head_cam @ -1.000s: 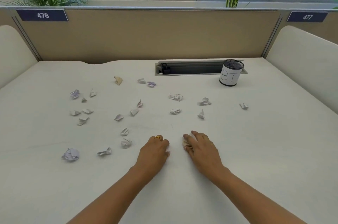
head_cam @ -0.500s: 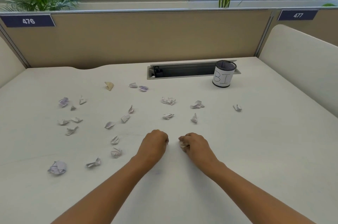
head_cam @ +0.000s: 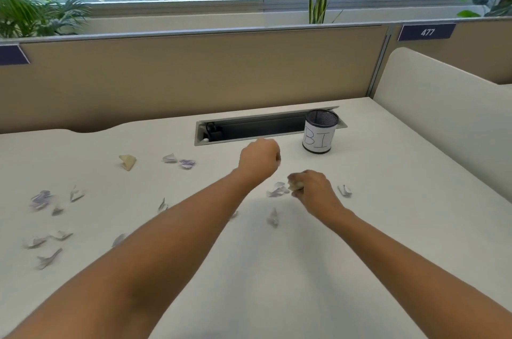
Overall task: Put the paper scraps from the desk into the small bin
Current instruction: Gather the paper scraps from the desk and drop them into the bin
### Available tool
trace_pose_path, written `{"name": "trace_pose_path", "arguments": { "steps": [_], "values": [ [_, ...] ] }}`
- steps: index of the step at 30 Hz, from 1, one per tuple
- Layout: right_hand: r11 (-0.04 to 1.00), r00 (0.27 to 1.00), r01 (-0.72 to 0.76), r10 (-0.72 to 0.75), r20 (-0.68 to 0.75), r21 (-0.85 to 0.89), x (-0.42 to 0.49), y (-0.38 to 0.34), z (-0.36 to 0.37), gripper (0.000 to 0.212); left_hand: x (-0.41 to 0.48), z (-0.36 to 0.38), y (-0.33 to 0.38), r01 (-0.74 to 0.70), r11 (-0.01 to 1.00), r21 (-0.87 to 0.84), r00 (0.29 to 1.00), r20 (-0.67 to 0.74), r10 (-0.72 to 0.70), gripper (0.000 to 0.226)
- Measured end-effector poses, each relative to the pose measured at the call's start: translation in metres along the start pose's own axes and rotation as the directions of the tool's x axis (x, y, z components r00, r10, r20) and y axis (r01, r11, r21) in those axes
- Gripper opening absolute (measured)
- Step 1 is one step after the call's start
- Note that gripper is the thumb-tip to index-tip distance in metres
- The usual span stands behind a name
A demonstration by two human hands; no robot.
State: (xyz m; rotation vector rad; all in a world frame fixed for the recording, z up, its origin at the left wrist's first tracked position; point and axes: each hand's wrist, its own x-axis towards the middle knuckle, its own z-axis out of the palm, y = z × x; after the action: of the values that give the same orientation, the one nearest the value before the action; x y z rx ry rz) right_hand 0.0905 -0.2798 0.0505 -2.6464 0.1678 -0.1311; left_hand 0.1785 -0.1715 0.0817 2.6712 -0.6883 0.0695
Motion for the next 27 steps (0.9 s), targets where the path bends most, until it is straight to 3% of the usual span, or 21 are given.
{"name": "trace_pose_path", "arguments": {
  "steps": [4,11,14,21,25,27],
  "values": [
    [0.993,0.990,-0.057,0.070,-0.121,0.107,0.047,0.014,-0.030,0.027,0.054,-0.010,0.022,0.032,0.988,-0.154,0.999,-0.008,-0.034,0.014],
    [0.987,0.935,-0.120,0.148,-0.322,0.105,0.124,0.046,-0.067,0.030,0.128,-0.006,0.050,0.074,0.933,-0.352,0.995,-0.033,-0.091,0.019],
    [0.981,0.920,-0.160,0.189,-0.345,0.111,0.146,0.060,-0.076,0.032,0.154,0.002,0.057,0.103,0.907,-0.408,0.992,-0.026,-0.124,0.018],
    [0.970,0.923,-0.176,0.223,-0.315,0.170,0.178,0.079,-0.072,0.047,0.185,0.020,0.062,0.231,0.830,-0.508,0.973,0.132,-0.190,0.017],
    [0.966,0.923,-0.173,0.228,-0.310,0.195,0.185,0.082,-0.067,0.053,0.190,0.026,0.058,0.204,0.835,-0.511,0.979,0.103,-0.176,0.036],
    [0.964,0.918,-0.171,0.231,-0.323,0.203,0.186,0.083,-0.065,0.052,0.189,0.028,0.056,0.196,0.835,-0.515,0.980,0.080,-0.181,0.035]
  ]
}}
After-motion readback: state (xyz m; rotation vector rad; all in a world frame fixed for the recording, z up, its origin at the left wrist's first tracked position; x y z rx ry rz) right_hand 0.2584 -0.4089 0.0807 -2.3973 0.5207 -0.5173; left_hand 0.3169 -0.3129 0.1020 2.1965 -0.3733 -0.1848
